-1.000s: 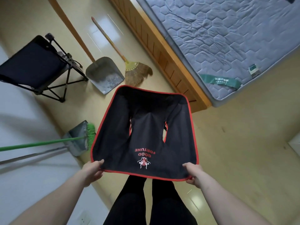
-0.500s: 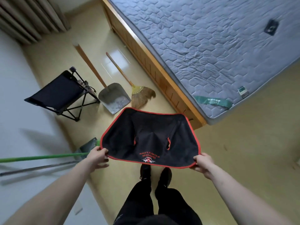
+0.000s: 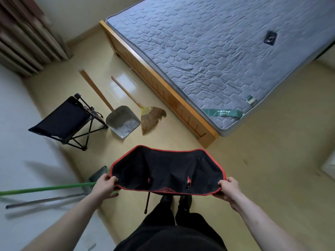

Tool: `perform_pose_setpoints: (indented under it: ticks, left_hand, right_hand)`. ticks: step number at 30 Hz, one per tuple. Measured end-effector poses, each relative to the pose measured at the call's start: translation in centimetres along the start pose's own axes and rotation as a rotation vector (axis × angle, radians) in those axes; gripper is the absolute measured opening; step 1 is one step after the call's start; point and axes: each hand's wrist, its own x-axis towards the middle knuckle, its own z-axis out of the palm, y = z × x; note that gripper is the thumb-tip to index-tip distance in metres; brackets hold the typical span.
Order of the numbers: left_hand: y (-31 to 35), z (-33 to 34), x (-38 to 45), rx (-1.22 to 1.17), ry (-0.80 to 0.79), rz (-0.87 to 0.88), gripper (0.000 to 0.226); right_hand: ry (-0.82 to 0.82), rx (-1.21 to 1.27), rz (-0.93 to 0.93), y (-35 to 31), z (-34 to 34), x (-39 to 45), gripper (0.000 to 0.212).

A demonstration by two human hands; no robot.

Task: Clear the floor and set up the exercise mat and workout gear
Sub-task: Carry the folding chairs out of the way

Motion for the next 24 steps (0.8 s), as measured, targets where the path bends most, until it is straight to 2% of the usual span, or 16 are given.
perform_pose_setpoints:
  ticks: [5,8,14,24]
  left_hand:
    - [0.2,-0.3,0.5,0.124,-0.065,0.067,0.006]
    - [0.9,-0.6,0.6,0.260,-0.111,0.146,0.008]
    - [2.5,0.1,-1.7,0.378,-0.201,0.297,0.008]
    - [5.6,6.8,-9.3,0.583,-0.349,0.520,0.011]
  right_hand:
    - [0.062,0.075,0.009,3.8,-0.8,-2.0,0.014]
    - [0.129,0.147,0.003,7.0,-1.0,-3.5,0.015]
    - [0.236,0.244,-0.006,11.9,-3.2,-6.7,0.018]
    - [0.386,0.420,0.019,22.4,-9.7,-11.5,0.023]
